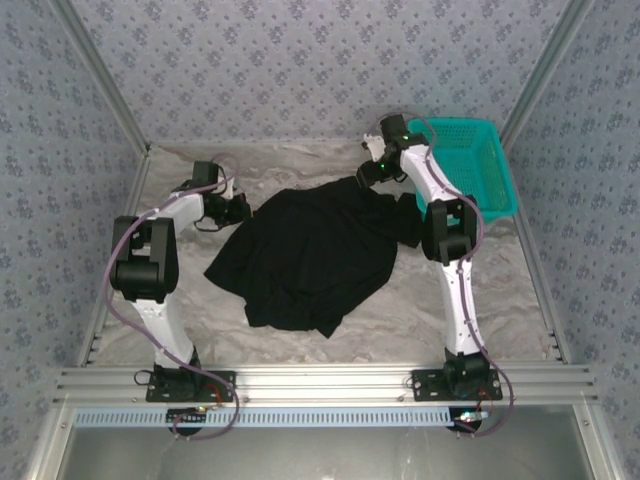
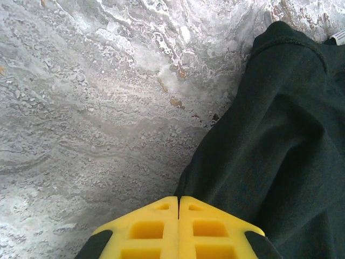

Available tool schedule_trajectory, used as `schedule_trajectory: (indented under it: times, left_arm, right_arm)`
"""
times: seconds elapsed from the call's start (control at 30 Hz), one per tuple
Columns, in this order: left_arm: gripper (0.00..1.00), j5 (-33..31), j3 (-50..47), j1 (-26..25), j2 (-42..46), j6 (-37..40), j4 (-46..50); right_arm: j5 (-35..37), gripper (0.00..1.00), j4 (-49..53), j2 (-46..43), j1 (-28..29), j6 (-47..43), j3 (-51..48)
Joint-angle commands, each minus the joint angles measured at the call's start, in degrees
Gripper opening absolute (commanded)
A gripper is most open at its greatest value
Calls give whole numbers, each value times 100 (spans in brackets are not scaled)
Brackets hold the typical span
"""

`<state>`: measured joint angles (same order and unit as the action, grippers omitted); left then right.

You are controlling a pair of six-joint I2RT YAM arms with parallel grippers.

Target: Fold the inside-out t-shirt

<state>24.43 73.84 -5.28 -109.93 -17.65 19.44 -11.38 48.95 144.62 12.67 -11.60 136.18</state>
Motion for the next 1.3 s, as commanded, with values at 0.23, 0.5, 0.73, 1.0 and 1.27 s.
schedule_trajectory:
  times: [0.23, 0.5, 0.73, 1.0, 1.27]
  left_arm:
    - [0, 27, 244, -17, -52, 119, 94]
    - [0, 3, 187, -11, -20, 68, 42]
    - [0, -197, 140, -10, 123, -16, -42]
    - [0, -1078, -418, -15, 1502, -251, -990]
    - [0, -1996, -809, -21, 3428, -268, -1608]
  right_arm:
    - [-163, 60, 815, 652, 68, -529, 701]
    - [-152, 44, 1331, 894, 144, -729, 1020]
    - [-547, 15, 1365, 809, 71, -699, 1007]
    - [-708, 0, -573, -1515, 33, 66, -742]
    - [170, 0, -2696, -4693, 127, 590, -3352]
